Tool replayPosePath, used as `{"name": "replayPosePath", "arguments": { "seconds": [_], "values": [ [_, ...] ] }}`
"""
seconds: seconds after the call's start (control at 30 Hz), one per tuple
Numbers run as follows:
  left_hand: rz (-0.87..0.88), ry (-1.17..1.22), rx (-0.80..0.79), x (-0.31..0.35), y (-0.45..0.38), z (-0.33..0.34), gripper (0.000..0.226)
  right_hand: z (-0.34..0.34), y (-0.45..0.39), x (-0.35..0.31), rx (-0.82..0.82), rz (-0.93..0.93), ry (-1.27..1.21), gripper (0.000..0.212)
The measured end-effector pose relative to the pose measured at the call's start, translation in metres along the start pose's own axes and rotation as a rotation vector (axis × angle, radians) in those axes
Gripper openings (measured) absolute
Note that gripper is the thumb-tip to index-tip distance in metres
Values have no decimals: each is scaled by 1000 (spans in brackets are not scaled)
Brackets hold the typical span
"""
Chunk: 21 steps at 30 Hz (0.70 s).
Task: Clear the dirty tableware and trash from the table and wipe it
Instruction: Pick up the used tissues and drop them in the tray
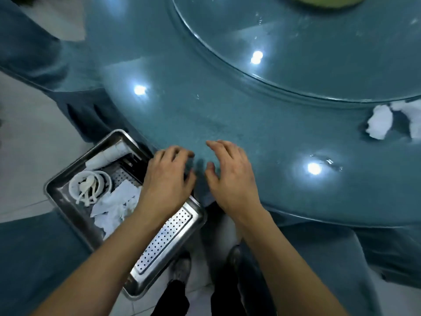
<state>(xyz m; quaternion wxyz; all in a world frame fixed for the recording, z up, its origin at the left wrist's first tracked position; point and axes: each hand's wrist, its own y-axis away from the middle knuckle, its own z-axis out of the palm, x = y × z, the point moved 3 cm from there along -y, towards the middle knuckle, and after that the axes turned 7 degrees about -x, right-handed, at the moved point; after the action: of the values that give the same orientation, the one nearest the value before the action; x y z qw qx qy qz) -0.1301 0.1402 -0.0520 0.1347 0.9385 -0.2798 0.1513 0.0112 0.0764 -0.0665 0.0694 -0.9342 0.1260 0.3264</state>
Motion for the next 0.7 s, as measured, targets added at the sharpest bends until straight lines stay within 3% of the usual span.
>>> {"name": "replayPosePath", "arguments": {
  "seconds": [0.23,0.4,0.57,0.7],
  "values": [
    [126,-1,-14,103,-33,10,30,-89,19,77,105,143,62,45],
    [205,-15,-65,172,-61,29,42,-148,27,143,180,229,84,44],
    [310,-57,-74,232,-92,49,32,-209,21,222,285,355,127,40],
    [414,-97,-89,284,-121,70,39,-264,10,294,361,465,197,39]
  ]
}}
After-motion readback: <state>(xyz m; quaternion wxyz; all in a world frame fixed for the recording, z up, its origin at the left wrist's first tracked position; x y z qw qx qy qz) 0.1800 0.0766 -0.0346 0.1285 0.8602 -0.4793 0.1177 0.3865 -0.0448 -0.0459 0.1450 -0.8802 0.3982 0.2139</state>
